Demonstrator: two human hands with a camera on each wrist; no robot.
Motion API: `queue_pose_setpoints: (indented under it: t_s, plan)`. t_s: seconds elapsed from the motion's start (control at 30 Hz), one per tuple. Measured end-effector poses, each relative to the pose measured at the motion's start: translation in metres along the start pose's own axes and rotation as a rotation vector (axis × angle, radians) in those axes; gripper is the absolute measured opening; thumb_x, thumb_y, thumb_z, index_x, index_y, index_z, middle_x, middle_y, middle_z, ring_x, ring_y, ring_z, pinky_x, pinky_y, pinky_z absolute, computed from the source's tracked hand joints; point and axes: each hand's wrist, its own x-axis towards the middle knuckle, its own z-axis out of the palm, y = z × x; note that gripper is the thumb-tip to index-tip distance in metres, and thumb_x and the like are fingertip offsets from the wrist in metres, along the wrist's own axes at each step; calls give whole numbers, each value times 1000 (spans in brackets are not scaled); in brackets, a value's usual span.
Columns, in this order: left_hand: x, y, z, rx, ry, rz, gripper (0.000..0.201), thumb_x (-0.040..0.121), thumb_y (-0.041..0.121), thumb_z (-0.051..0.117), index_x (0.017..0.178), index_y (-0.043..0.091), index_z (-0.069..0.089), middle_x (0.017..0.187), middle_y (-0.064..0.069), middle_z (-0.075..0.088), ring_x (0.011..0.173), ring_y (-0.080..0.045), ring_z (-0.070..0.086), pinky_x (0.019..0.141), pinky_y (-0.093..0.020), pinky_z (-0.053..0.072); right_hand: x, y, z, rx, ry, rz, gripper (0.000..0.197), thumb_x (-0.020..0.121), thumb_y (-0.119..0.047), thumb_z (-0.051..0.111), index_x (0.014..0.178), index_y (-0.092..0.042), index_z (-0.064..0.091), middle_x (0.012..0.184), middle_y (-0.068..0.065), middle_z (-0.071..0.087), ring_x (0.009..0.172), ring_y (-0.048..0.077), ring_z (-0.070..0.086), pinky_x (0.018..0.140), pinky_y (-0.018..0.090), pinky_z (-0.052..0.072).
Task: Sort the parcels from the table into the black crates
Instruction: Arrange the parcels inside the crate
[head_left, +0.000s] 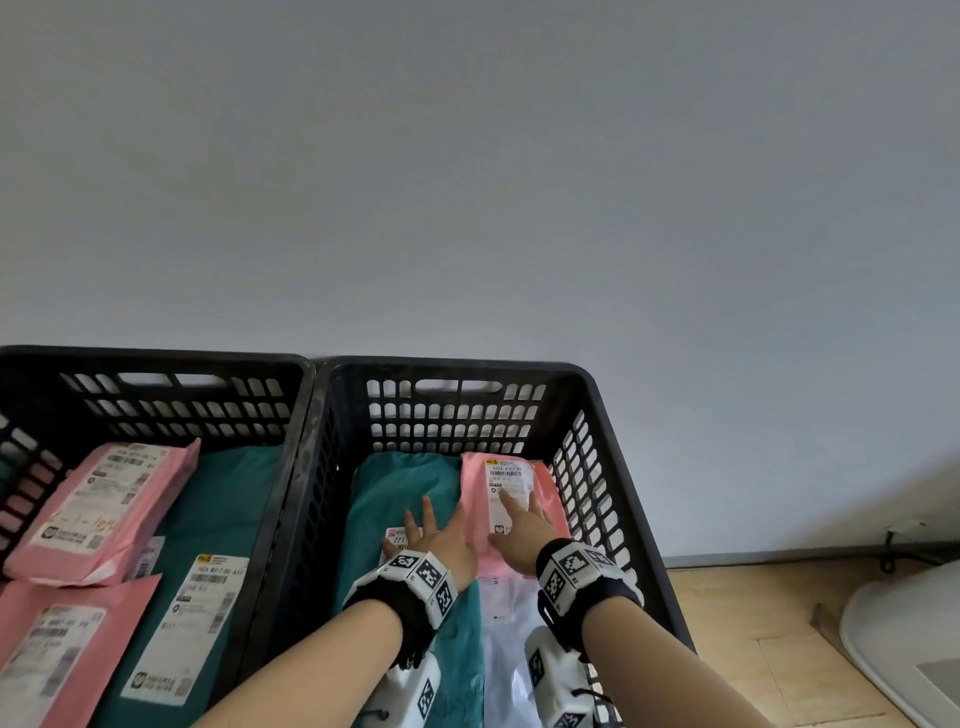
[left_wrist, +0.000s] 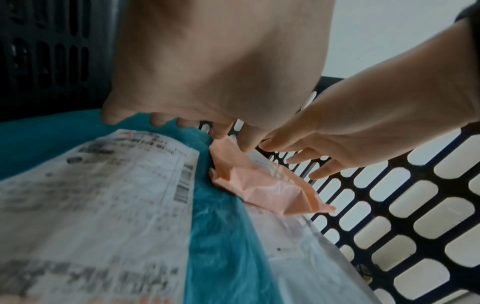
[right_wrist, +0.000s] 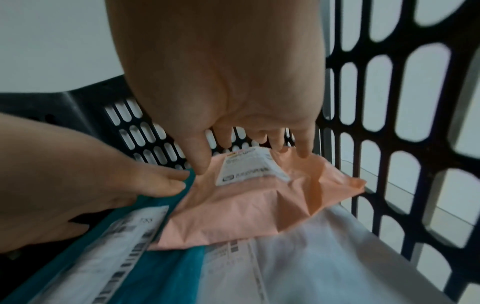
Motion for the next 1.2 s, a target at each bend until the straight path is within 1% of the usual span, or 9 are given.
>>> queue_pose_setpoints:
  t_s: [0.17, 0.3, 0.57, 0.7, 0.83, 0.97, 1.03, 1.13, 1.2]
  plan:
    - [-29, 4, -23, -42, 81, 0, 57, 100, 41, 27, 150, 36, 1, 158, -7, -18, 145, -34, -13, 113, -62, 3, -15, -4, -22, 34, 92, -74, 72, 95, -28, 50, 152, -32, 7, 159, 10, -12, 147, 30, 9, 114, 45, 30]
    - [-59, 12, -47, -113, 178, 41, 58, 100, 40, 30, 151, 33, 4, 158, -9, -15, 145, -35, -9, 115, -60, 2, -40, -12, -43, 125, 159, -166, 69, 95, -25, 51, 152, -23, 12, 160, 13, 4, 147, 27, 8, 118, 42, 19]
    - [-123, 19, -80, -293, 396, 157, 54, 100, 35, 36, 150, 22, 21, 158, -19, 0, 145, -35, 11, 118, -44, 16, -109, -42, -64, 183, 188, -426, 68, 95, -25, 56, 151, -11, 20, 155, 12, 26, 141, 24, 28, 112, 30, 25]
    - [-162, 10, -84, -358, 460, 152, 54, 101, 35, 35, 150, 19, 21, 158, -17, 3, 145, -31, 15, 117, -41, 18, -142, -56, -59, 135, 162, -538, 68, 95, -28, 56, 151, -12, 20, 155, 9, 26, 142, 23, 27, 112, 29, 24]
    - [-200, -17, -86, -367, 557, 96, 55, 101, 38, 35, 151, 22, 20, 159, -13, 3, 145, -29, 16, 117, -40, 20, -164, -77, -50, 93, 116, -650, 69, 95, -29, 57, 151, -14, 21, 153, 8, 30, 135, 22, 38, 100, 22, 34]
    - [-239, -57, -89, -433, 603, 25, 56, 101, 38, 33, 152, 22, 16, 159, -11, -2, 145, -28, 16, 117, -36, 19, -186, -109, -42, 56, 79, -746, 67, 95, -30, 55, 151, -17, 21, 152, 11, 32, 128, 21, 43, 106, 31, 33]
    - [-256, -78, -91, -460, 650, -12, 54, 101, 38, 34, 151, 22, 19, 159, -10, 0, 144, -28, 21, 116, -35, 23, -198, -129, -38, 47, 35, -788, 67, 96, -31, 54, 152, -19, 19, 153, 11, 29, 126, 21, 43, 105, 31, 33]
    - [-281, -106, -92, -467, 713, -55, 53, 101, 36, 35, 150, 20, 22, 159, -11, 8, 145, -24, 17, 115, -31, 17, -213, -161, -25, 40, -25, -850, 66, 96, -31, 53, 152, -19, 19, 154, 11, 27, 135, 23, 37, 105, 27, 31]
    - [-298, -124, -93, -491, 746, -82, 52, 101, 34, 37, 149, 17, 25, 157, -11, 17, 143, -28, 23, 115, -37, 23, -226, -183, -12, 47, -49, -888, 66, 96, -28, 54, 151, -16, 21, 154, 9, 28, 139, 22, 31, 105, 24, 29]
